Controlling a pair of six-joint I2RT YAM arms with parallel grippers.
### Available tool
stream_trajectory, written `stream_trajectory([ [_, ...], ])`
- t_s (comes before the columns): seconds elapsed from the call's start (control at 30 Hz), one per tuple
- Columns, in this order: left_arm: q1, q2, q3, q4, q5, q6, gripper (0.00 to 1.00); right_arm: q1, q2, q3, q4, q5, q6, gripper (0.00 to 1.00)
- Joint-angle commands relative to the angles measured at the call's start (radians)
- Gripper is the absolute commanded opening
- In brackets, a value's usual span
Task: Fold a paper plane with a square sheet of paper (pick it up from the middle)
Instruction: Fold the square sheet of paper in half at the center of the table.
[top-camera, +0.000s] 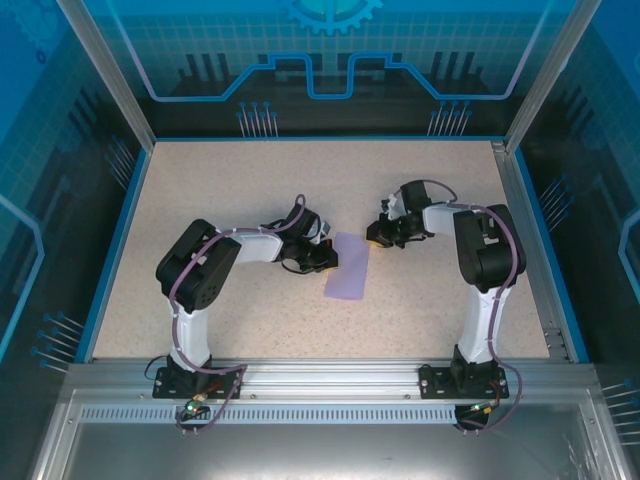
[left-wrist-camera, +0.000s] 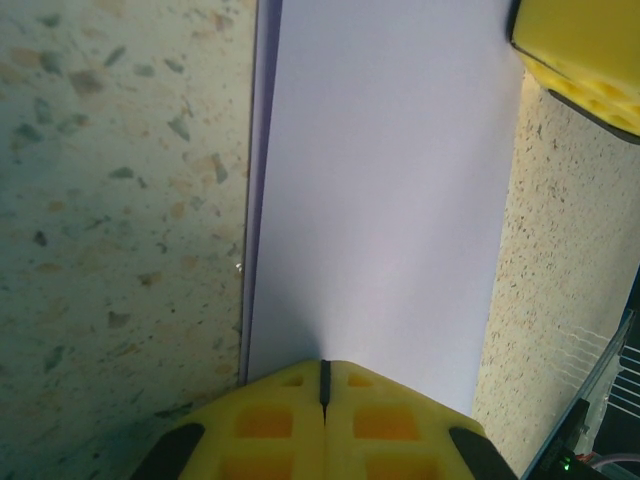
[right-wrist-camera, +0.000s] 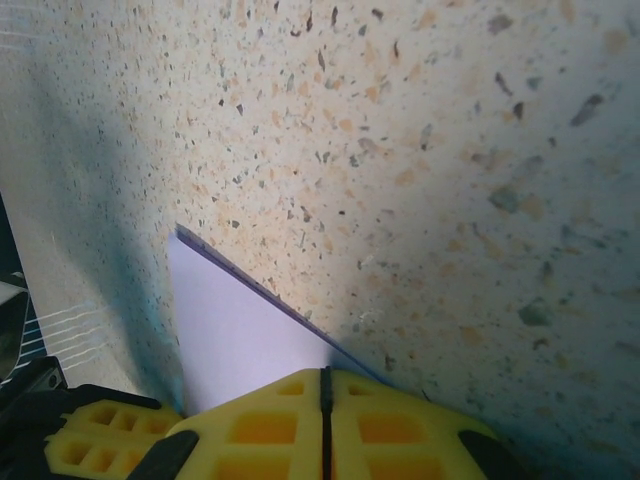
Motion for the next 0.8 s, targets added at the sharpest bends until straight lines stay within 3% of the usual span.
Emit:
stream_trajectory([
  [0.0, -0.008, 0.016, -0.015, -0.100, -0.032, 0.028, 0.00, -0.011, 0.029, 0.009, -0.085, 0.133, 0.006, 0.08],
  [0.1, -0.009, 0.014, -0.016, -0.103, -0.034, 0.031, 0.00, -0.014, -0.001, 0.028, -0.101, 0.138, 0.006, 0.08],
  [0.5, -0.007, 0.016, -0.013, -0.105, -0.034, 0.032, 0.00, -0.013, -0.086, 0.068, -0.066, -0.029, 0.022, 0.09],
  [0.77, -0.007, 0.016, -0.012, -0.109, -0.033, 0.034, 0.00, 0.000, -0.026, 0.042, -0.033, 0.024, 0.049, 0.09],
])
